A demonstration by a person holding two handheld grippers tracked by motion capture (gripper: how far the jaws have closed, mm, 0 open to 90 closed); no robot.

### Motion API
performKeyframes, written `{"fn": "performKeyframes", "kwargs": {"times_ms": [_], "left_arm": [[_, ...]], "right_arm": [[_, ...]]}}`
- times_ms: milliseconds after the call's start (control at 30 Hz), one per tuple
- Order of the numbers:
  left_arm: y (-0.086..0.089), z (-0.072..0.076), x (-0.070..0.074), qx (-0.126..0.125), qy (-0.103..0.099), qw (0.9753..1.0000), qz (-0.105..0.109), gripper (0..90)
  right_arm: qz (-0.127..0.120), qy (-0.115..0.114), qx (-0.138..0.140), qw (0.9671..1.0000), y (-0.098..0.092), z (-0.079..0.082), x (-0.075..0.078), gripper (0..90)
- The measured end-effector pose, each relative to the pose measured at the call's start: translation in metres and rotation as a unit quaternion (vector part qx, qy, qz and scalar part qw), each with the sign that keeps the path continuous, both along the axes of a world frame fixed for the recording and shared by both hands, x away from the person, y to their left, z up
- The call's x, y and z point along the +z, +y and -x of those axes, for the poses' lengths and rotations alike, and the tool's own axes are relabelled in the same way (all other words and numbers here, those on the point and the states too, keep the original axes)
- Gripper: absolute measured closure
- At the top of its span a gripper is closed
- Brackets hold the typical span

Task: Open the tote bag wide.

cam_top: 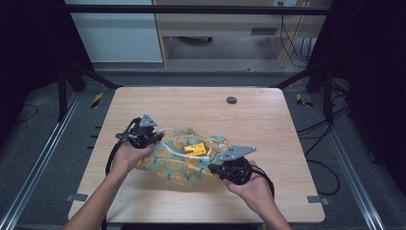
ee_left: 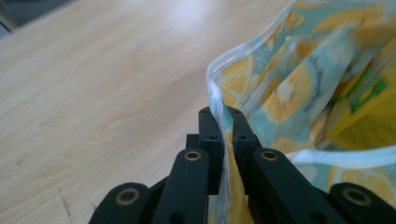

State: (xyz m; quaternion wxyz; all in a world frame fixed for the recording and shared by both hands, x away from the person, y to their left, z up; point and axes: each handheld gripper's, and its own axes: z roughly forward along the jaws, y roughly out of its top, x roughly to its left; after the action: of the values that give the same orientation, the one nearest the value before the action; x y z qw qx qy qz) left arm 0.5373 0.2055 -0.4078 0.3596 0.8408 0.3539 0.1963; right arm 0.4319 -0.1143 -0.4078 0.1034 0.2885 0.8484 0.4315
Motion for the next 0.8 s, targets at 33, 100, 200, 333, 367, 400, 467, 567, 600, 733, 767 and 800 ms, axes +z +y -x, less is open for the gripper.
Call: {"fn": "performKeyframes", "kwargs": {"times_ms": [33, 100, 200, 333, 367, 400, 467, 567, 600, 733, 767, 800], "left_arm": [[0.001, 0.003, 0.004, 0.002, -0.013, 0.9999, 0.011, 87.6], [0.003, 0.008, 0.01, 0.008, -0.034, 0.9993, 0.013, 88.3], [0.006, 0.019, 0.021, 0.014, -0.065, 0.9972, 0.032, 88.8], [0.011, 0.04, 0.037, 0.009, -0.105, 0.9923, 0.065, 88.9], [0.013, 0.046, 0.04, 0.005, -0.113, 0.9907, 0.075, 88.9], [0.014, 0.05, 0.042, 0.004, -0.116, 0.9897, 0.083, 88.9], [0.018, 0.062, 0.044, -0.006, -0.118, 0.9876, 0.104, 88.9], [0.023, 0.079, 0.041, -0.021, -0.113, 0.9861, 0.119, 88.9], [0.026, 0.084, 0.039, -0.027, -0.111, 0.9856, 0.125, 88.9], [0.034, 0.099, 0.033, -0.039, -0.107, 0.9843, 0.135, 88.9], [0.036, 0.103, 0.03, -0.047, -0.104, 0.9843, 0.135, 88.9], [0.036, 0.105, 0.029, -0.05, -0.103, 0.9842, 0.135, 88.9]], "right_arm": [[0.0, -0.001, -0.001, 1.0, -0.001, 0.0, 0.0, 90.0], [0.0, -0.003, -0.005, 1.0, -0.003, 0.0, 0.001, 90.0], [0.002, -0.011, -0.012, 0.9999, -0.006, 0.001, 0.004, 90.0], [0.005, -0.019, -0.017, 0.9997, -0.008, 0.006, 0.006, 90.0], [0.005, -0.02, -0.017, 0.9997, -0.008, 0.008, 0.006, 90.0], [0.007, -0.021, -0.017, 0.9996, -0.009, 0.01, 0.006, 90.0], [0.011, -0.023, -0.017, 0.9995, -0.009, 0.012, 0.004, 90.0], [0.02, -0.023, -0.019, 0.9993, -0.008, 0.015, -0.001, 90.0], [0.022, -0.023, -0.019, 0.9993, -0.007, 0.016, -0.003, 90.0], [0.024, -0.015, -0.018, 0.9994, -0.006, 0.018, -0.013, 90.0], [0.025, -0.013, -0.017, 0.9994, -0.005, 0.018, -0.016, 90.0], [0.026, -0.01, -0.016, 0.9995, -0.005, 0.019, -0.02, 90.0]]}}
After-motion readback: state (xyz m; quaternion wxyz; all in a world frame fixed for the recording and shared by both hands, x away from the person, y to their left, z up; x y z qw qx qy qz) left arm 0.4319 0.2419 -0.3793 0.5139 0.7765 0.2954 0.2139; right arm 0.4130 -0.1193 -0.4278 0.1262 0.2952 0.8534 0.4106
